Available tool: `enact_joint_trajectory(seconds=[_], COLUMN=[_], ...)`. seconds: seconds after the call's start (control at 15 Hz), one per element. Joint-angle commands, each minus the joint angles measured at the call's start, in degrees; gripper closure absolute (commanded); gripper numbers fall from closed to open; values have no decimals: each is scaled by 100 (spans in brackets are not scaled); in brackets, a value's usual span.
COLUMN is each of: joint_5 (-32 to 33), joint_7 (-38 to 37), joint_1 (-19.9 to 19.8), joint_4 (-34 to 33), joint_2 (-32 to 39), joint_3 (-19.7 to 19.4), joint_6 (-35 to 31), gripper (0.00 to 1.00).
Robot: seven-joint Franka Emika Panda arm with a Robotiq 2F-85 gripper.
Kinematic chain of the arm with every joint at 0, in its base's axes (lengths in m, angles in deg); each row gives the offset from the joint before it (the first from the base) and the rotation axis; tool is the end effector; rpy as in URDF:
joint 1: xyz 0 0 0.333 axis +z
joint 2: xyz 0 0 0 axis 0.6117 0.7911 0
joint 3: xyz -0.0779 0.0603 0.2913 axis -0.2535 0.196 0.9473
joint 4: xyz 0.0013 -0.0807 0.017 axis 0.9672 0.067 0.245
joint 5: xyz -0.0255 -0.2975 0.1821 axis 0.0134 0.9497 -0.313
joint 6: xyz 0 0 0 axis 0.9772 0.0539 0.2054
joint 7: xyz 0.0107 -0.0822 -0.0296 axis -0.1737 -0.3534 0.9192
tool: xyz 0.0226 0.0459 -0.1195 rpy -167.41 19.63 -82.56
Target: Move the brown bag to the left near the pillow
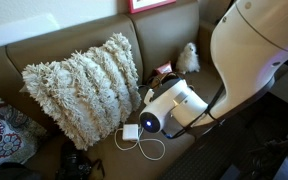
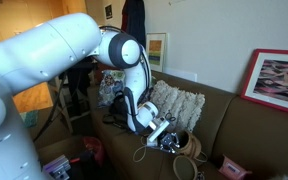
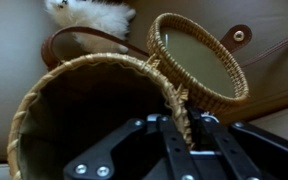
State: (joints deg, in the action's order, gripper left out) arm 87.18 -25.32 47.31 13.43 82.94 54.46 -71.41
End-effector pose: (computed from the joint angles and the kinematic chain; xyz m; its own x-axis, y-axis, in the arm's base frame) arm 0.5433 0.0760 -0.0422 0.5352 0.6469 -0.5433 0.7785 -0.1280 0.6145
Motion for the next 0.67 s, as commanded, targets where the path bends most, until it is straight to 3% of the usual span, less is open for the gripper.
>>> enact_joint_trajectory(seconds=[0.0,0.6], joint_5=[-403,-891], joint_7=[273,547], joint_1=[-16,78], joint_4=[-468,-1224], joint_2=[5,353], joint_3=[115,32], joint_6=[135,81], gripper=[95,95])
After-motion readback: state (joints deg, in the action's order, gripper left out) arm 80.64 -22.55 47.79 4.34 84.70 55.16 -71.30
